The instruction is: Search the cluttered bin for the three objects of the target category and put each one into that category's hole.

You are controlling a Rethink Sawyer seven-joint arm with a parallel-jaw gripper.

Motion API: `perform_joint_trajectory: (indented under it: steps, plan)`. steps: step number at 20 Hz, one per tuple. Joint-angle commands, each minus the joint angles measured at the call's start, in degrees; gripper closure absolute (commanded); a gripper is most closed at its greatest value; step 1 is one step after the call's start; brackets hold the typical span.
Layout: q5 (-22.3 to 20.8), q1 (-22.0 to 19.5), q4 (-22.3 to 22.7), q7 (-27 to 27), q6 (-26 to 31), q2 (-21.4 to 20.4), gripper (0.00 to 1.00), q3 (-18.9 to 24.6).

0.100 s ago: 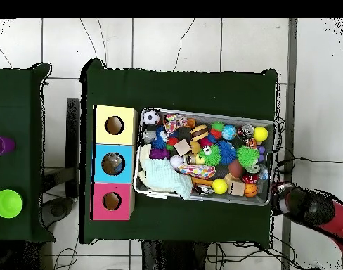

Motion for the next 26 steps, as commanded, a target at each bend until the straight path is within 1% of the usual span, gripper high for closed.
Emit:
perform_joint_trajectory:
  steps: [1, 5, 8, 10, 12, 15, 19, 22, 26]
  plan:
    - [2.17, -0.23, 6.26, -15.09, 9.21, -4.8, 0.0, 7.76]
    - [2.76, -0.89, 7.09, -15.58, 10.95, -7.05, 0.0, 8.74]
    - [3.49, -1.35, 6.12, -16.64, 13.93, -8.07, 0.0, 9.56]
    - [3.56, -1.34, 5.38, -16.34, 14.68, -7.87, 0.0, 10.05]
    - [3.04, -0.95, 4.66, -15.19, 14.03, -6.74, 0.0, 10.2]
    - [1.51, -0.02, 2.83, -12.68, 11.28, -3.46, 0.0, 9.98]
    - [-0.47, 0.81, 0.32, -11.46, 9.15, 0.03, 0.0, 9.3]
    - [-1.06, 0.97, -0.2, -10.85, 7.7, 1.37, 0.0, 9.03]
    - [-0.91, 1.56, 0.59, -9.59, 6.63, 1.34, 0.0, 8.97]
